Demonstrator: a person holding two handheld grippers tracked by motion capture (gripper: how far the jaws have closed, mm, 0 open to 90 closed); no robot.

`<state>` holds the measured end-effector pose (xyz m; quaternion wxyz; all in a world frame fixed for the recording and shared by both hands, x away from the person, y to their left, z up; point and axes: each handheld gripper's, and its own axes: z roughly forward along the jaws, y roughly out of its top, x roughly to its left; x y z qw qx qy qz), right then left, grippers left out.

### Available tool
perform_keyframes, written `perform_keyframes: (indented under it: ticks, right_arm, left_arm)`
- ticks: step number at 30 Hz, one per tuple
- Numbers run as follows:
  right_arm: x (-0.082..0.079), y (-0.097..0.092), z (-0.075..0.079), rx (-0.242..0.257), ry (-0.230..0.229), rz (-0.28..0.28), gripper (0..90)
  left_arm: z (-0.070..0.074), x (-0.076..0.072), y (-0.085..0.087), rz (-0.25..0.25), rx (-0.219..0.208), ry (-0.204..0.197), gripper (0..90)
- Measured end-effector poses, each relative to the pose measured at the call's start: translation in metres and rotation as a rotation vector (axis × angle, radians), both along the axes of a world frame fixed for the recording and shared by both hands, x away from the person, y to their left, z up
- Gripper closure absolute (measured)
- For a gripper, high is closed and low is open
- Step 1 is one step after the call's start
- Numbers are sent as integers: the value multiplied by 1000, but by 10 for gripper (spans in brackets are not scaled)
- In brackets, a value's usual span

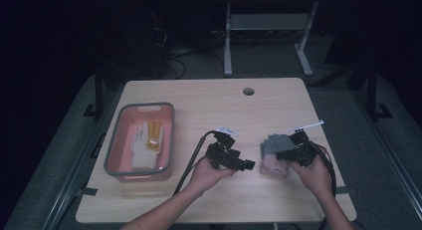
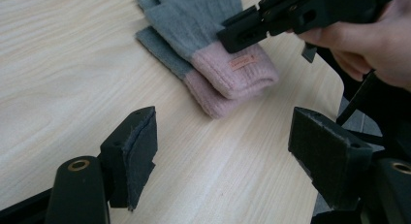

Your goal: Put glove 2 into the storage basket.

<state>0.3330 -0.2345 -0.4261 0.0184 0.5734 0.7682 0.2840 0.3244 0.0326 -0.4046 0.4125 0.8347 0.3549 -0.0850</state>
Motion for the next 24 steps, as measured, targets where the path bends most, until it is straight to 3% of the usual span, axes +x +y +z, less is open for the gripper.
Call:
perform_keyframes:
  ticks: [9, 15, 24]
  right_arm:
    - [-5, -10, 0, 46, -30, -15, 696]
    - [-11, -26, 2, 102, -48, -67, 631]
    - [-15, -49, -6, 144, -40, -132, 561]
  left_arm:
    - [-10, 3, -8, -3, 14, 21, 272]
    - [-13, 7, -18, 3, 0, 41, 273]
    - [-23, 16, -41, 6, -21, 73, 297]
